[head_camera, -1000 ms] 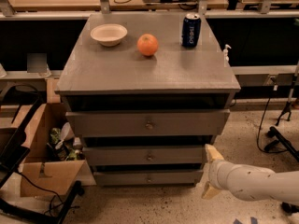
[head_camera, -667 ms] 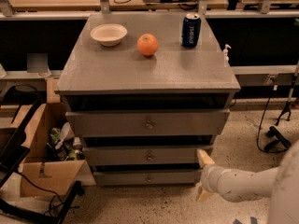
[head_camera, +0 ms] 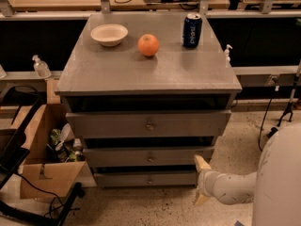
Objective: Open bottom drawer
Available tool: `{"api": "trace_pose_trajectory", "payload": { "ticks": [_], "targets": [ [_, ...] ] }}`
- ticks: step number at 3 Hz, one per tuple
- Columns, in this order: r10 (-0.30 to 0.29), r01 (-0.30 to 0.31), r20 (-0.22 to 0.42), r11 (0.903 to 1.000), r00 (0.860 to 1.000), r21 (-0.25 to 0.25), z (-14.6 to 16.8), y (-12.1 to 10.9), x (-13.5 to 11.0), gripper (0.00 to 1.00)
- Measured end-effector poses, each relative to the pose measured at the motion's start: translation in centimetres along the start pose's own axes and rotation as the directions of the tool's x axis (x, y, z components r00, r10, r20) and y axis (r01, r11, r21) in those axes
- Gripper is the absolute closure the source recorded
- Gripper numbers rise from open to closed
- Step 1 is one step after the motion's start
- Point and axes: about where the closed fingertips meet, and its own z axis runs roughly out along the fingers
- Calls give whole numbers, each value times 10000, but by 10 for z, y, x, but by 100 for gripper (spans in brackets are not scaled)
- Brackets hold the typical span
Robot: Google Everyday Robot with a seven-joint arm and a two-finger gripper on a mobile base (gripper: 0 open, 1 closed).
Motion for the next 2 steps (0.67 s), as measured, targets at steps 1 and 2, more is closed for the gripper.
{"api": "trace_pose_trajectory", "payload": {
  "ticks": [1,2],
  "targets": [
    [-303,293,-233,9987,9993,-417,29,12,-5,0],
    [-615,567,-390,9920,9973,-1125,86,35,-12,0]
  ]
}}
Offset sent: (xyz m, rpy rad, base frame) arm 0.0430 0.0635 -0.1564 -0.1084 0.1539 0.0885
